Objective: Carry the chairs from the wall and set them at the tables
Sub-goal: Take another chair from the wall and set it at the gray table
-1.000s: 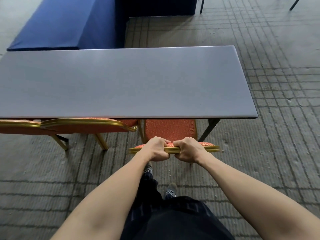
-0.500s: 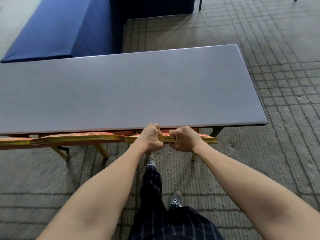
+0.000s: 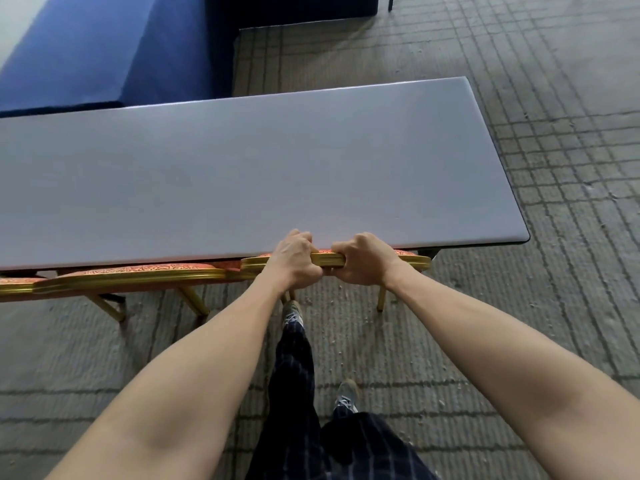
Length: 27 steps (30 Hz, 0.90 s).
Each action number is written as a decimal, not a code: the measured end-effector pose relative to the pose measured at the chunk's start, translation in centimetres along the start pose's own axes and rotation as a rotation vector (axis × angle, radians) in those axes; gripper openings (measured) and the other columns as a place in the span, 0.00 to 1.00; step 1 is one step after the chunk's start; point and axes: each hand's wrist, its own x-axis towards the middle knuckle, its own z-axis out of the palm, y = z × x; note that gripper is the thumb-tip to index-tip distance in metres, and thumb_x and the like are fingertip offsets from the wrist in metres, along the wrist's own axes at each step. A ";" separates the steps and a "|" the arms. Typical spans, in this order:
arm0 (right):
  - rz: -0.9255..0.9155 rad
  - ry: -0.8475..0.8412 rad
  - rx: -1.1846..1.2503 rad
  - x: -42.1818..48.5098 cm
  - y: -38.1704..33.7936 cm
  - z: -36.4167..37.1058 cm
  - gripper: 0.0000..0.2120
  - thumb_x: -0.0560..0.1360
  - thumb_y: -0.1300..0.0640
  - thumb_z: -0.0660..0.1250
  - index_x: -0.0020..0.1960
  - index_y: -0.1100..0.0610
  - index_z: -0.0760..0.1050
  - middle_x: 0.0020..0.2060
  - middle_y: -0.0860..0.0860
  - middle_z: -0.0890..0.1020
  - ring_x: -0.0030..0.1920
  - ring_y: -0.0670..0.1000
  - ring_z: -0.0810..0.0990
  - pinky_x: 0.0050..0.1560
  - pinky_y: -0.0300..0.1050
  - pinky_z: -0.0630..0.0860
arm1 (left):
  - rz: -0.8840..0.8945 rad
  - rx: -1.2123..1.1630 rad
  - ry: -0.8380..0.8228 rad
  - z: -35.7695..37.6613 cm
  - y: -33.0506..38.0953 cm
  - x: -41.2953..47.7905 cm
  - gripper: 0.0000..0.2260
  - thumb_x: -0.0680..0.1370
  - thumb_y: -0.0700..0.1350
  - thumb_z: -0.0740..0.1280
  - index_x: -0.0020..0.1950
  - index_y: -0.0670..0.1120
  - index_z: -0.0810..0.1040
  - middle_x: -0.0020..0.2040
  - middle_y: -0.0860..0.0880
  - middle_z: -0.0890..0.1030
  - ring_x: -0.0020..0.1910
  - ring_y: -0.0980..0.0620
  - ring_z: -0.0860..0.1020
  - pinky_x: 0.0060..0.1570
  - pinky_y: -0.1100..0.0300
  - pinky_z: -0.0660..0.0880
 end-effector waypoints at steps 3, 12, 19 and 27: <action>-0.019 0.013 0.015 -0.2 0.6 0.0 0.12 0.69 0.47 0.66 0.34 0.54 0.74 0.24 0.52 0.79 0.23 0.59 0.79 0.23 0.47 0.77 | -0.016 -0.015 0.007 0.4 0.2 0.3 0.11 0.67 0.54 0.66 0.39 0.47 0.81 0.40 0.52 0.71 0.46 0.52 0.70 0.47 0.59 0.70; 0.016 -0.023 0.092 -0.3 0.8 -0.4 0.05 0.66 0.55 0.73 0.37 0.55 0.78 0.26 0.54 0.80 0.24 0.61 0.79 0.26 0.48 0.77 | -0.015 0.053 -0.014 0.2 0.8 0.1 0.15 0.68 0.55 0.63 0.45 0.49 0.84 0.41 0.53 0.71 0.47 0.51 0.70 0.48 0.57 0.69; 0.241 -0.309 0.012 0.0 -1.0 -0.7 0.12 0.75 0.45 0.64 0.45 0.54 0.79 0.41 0.54 0.84 0.42 0.60 0.82 0.39 0.44 0.67 | -0.016 0.074 -0.039 -0.3 0.6 -1.4 0.11 0.72 0.54 0.65 0.48 0.52 0.84 0.44 0.53 0.71 0.47 0.51 0.66 0.50 0.55 0.66; 0.425 -0.339 0.047 -0.4 -3.8 -1.8 0.13 0.72 0.48 0.67 0.54 0.53 0.75 0.48 0.52 0.83 0.50 0.57 0.81 0.46 0.48 0.73 | -0.062 -0.069 -0.015 -0.9 0.2 -4.0 0.17 0.73 0.49 0.68 0.60 0.47 0.74 0.57 0.47 0.71 0.58 0.47 0.67 0.61 0.51 0.69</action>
